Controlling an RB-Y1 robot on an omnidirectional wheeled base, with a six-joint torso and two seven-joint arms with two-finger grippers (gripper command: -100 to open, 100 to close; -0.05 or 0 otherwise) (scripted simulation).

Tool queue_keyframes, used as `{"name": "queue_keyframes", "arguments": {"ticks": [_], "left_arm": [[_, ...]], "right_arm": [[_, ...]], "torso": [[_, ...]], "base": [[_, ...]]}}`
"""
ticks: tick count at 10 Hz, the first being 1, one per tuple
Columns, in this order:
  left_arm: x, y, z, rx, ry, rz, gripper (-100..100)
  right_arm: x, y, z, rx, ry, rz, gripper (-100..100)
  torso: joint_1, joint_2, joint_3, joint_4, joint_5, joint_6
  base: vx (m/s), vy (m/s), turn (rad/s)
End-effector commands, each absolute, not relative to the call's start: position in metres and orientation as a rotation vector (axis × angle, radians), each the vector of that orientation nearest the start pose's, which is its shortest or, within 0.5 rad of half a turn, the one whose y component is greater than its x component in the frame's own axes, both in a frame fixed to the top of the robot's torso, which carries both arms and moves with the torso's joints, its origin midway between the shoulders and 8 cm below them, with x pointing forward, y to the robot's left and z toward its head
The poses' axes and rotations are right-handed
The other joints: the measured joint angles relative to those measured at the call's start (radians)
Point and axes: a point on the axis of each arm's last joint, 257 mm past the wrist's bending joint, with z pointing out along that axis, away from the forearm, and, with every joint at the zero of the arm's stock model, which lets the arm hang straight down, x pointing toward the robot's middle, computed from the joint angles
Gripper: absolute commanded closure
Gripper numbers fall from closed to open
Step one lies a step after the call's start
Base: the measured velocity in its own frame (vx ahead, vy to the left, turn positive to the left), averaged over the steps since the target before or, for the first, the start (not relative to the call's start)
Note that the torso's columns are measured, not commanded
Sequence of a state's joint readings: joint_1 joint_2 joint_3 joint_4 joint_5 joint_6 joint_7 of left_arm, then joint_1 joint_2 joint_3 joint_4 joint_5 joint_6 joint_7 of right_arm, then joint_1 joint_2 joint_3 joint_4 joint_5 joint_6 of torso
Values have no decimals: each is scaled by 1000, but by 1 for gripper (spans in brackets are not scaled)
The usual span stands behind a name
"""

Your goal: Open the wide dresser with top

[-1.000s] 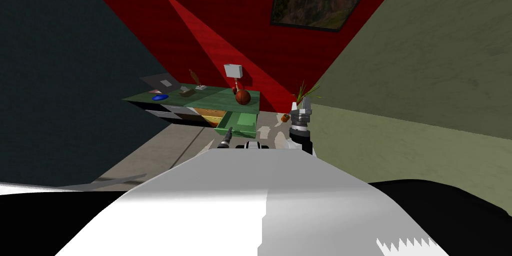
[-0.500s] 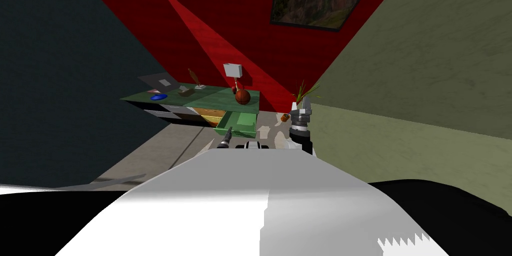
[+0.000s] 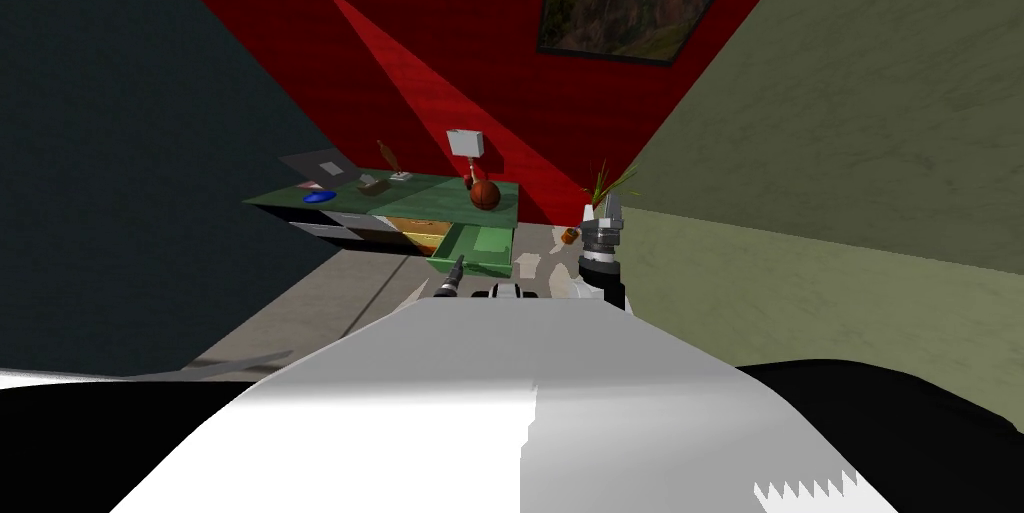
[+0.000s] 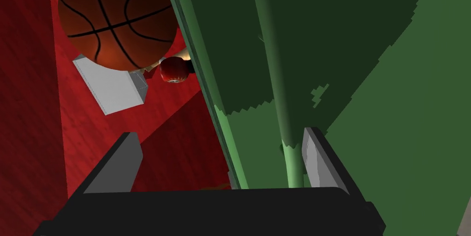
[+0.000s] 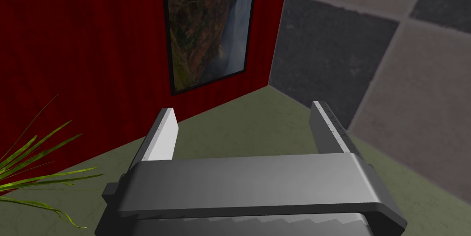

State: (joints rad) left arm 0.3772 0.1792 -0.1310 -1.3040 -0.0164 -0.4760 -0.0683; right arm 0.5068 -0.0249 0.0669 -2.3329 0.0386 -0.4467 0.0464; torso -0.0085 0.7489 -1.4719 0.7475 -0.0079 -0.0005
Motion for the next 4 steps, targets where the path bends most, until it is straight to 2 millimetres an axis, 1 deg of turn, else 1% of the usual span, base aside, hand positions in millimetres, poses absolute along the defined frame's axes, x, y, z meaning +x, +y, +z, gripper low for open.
{"name": "queue_keyframes", "arguments": {"ticks": [1, 4], "left_arm": [[366, 267, -410, -1132, 1484, -991, 0], [361, 268, -417, -1146, 1496, -980, 0]], "right_arm": [[345, -250, 34, 612, 672, 1299, 0], [345, -250, 34, 612, 672, 1299, 0]], "torso": [[3, -4, -2, -3, 2, 0], [7, -9, -4, -7, 6, 1]], "base": [[0, 0, 0], [0, 0, 0]]}}
